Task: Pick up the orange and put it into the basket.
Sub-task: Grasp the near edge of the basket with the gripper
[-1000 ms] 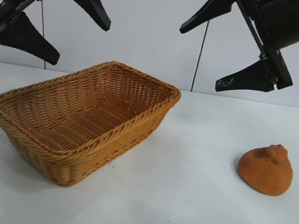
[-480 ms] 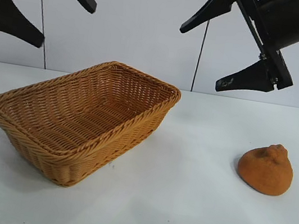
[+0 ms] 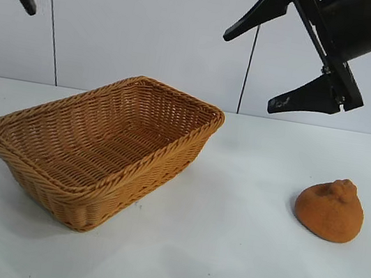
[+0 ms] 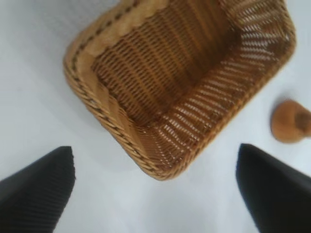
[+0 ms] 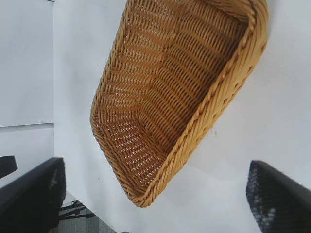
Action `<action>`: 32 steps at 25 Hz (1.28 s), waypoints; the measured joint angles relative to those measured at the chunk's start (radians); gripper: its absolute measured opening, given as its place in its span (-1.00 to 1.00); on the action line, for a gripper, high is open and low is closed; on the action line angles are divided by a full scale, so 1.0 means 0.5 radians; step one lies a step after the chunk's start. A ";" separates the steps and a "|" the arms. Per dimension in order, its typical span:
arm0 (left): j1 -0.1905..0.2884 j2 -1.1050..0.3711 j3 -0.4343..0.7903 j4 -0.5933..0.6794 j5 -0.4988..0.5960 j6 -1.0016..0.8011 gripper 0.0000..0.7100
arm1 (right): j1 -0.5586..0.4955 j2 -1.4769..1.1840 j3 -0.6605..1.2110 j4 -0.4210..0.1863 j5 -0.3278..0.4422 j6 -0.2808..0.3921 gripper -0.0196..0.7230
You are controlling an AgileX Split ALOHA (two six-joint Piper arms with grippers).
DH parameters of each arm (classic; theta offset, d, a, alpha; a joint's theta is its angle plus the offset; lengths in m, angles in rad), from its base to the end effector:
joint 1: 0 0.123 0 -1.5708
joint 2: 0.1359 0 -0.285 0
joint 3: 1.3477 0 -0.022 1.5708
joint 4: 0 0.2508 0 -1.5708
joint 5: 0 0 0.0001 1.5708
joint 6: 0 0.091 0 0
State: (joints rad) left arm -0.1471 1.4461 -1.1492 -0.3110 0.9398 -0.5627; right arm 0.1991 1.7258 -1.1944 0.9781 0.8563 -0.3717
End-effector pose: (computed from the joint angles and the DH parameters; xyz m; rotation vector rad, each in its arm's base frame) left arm 0.2845 -0.0649 0.2977 -0.7526 2.6866 -0.5889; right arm 0.3366 0.1261 0.2478 0.0015 2.6160 1.0943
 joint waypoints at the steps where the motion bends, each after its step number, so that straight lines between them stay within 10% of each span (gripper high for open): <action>1: 0.000 0.000 0.027 0.019 -0.026 -0.109 0.80 | 0.000 0.000 0.000 0.000 0.000 0.000 0.92; 9: -0.015 0.000 0.363 0.064 -0.315 -0.489 0.80 | 0.000 0.000 0.000 0.000 -0.004 0.000 0.92; 17: -0.237 0.042 0.432 0.083 -0.536 -0.648 0.80 | 0.000 0.000 0.000 0.000 -0.006 0.004 0.92; 32: -0.250 0.762 0.434 0.105 -1.025 -0.692 0.80 | 0.000 0.000 0.000 -0.001 -0.005 0.006 0.92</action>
State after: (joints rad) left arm -0.2718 1.8269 -0.9322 -0.2587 0.4276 -0.9089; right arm 0.1991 1.7258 -1.1944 0.9778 0.8537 -0.3685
